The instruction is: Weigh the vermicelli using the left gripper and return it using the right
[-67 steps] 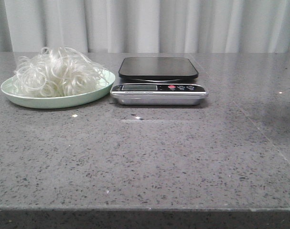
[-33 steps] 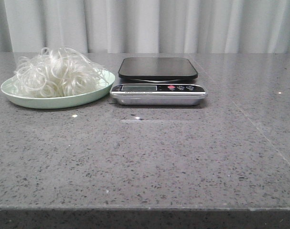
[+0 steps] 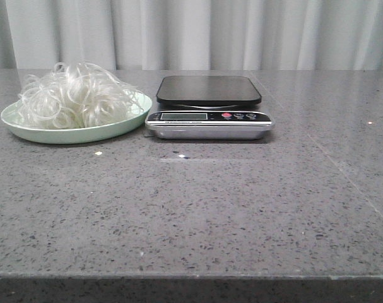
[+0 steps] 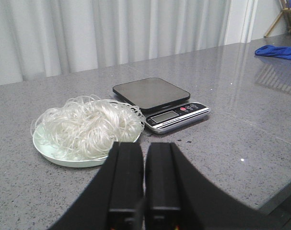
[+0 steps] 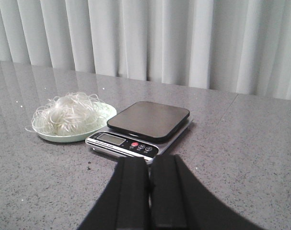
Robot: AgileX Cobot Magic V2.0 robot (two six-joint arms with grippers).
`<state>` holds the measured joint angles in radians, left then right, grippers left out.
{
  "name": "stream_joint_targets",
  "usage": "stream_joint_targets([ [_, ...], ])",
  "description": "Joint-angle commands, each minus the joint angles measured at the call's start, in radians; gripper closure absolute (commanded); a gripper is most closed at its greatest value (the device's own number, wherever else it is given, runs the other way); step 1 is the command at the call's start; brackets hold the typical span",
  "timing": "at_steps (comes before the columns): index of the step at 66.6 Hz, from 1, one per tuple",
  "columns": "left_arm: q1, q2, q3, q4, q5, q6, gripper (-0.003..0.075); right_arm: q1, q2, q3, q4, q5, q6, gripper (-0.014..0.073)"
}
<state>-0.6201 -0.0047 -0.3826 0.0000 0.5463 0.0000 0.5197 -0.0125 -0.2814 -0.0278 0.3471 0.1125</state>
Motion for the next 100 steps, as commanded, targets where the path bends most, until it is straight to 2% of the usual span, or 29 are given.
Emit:
stream_joint_targets([
  [1, 0.000, 0.002, -0.025, -0.009, -0.073, 0.000, 0.0594, -0.005, -0.008, -0.022, -0.014, -0.093, -0.005, 0.0435],
  [34, 0.013, 0.002, 0.000, 0.000, -0.075, 0.000, 0.0594, -0.005, -0.008, -0.022, -0.014, -0.093, -0.005, 0.0435],
  [46, 0.185, 0.002, 0.108, 0.056, -0.150, 0.000, 0.0594, -0.005, -0.008, -0.022, -0.014, -0.093, -0.005, 0.0435],
  [58, 0.446, 0.002, 0.274, 0.054, -0.419, 0.000, 0.0594, -0.005, -0.008, -0.022, -0.014, -0.093, -0.005, 0.0435],
  [65, 0.544, -0.024, 0.375, 0.020, -0.562, 0.000, 0.0594, -0.005, -0.008, -0.022, -0.014, -0.093, -0.005, 0.0435],
  [68, 0.559, -0.024, 0.397, 0.000, -0.598, 0.000, 0.0594, -0.005, -0.008, -0.022, -0.014, -0.093, -0.005, 0.0435],
  [72, 0.566, -0.022, 0.386, 0.000, -0.522, 0.000, 0.0594, -0.005, -0.008, -0.022, -0.014, -0.093, -0.005, 0.0435],
  [100, 0.592, -0.022, 0.392, 0.000, -0.521, 0.000, 0.0594, -0.005, -0.008, -0.022, -0.014, -0.093, -0.005, 0.0435],
])
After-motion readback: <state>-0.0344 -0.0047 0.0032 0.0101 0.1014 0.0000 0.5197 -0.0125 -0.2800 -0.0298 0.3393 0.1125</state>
